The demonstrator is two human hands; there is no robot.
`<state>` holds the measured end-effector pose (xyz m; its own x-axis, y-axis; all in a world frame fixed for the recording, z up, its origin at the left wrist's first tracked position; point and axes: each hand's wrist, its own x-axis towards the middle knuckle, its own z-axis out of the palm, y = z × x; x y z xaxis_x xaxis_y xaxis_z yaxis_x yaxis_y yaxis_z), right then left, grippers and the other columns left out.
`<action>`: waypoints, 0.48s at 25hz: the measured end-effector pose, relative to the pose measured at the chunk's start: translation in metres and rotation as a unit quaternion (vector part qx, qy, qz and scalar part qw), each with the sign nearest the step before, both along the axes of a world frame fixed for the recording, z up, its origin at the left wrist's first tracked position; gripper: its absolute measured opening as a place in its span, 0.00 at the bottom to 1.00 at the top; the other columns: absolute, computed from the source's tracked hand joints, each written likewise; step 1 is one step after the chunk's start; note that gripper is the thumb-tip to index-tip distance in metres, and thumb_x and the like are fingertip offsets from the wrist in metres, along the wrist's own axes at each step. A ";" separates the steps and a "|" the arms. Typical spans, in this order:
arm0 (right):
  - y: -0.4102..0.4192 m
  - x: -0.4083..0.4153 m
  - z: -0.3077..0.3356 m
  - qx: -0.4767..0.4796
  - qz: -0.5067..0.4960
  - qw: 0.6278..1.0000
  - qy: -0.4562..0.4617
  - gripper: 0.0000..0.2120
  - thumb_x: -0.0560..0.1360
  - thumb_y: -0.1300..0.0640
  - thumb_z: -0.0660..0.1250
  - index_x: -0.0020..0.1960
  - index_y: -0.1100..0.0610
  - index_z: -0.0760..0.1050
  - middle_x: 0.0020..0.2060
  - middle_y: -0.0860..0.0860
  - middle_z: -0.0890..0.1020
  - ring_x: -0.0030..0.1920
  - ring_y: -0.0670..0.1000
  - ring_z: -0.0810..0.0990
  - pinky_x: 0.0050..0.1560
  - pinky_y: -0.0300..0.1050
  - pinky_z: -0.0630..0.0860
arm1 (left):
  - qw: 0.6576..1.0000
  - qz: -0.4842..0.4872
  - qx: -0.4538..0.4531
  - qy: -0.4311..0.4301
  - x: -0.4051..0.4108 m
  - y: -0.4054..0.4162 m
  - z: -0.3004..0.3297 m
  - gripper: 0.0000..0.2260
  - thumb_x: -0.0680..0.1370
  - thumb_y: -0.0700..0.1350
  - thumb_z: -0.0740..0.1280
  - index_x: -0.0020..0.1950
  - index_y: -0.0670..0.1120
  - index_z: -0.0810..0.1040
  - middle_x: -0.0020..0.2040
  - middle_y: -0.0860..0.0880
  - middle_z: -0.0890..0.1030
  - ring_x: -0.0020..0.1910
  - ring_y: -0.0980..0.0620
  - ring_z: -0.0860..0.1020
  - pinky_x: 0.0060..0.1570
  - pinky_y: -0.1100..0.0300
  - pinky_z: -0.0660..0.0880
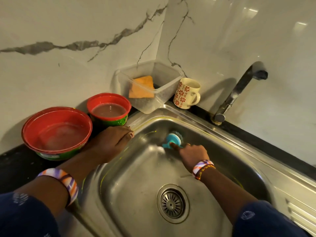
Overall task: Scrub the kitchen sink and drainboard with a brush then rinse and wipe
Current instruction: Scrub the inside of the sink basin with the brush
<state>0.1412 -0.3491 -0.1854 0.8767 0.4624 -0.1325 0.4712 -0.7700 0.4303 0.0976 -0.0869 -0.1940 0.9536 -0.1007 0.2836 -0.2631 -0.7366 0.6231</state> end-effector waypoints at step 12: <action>-0.101 -0.062 0.016 -0.066 -0.116 0.989 0.058 0.24 0.81 0.50 0.51 0.76 0.44 0.49 0.57 0.50 0.78 0.54 0.50 0.80 0.53 0.42 0.74 | 0.999 -0.016 -0.022 -0.020 -0.002 -0.002 0.008 0.29 0.72 0.61 0.51 0.52 0.42 0.82 0.51 0.48 0.83 0.52 0.51 0.79 0.55 0.59 0.72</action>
<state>0.0790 -0.4503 -0.1699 0.9325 0.2229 -0.2840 0.3406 -0.8040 0.4874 0.0960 -0.0892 -0.1863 0.9380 -0.1181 0.3259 -0.3115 -0.6995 0.6432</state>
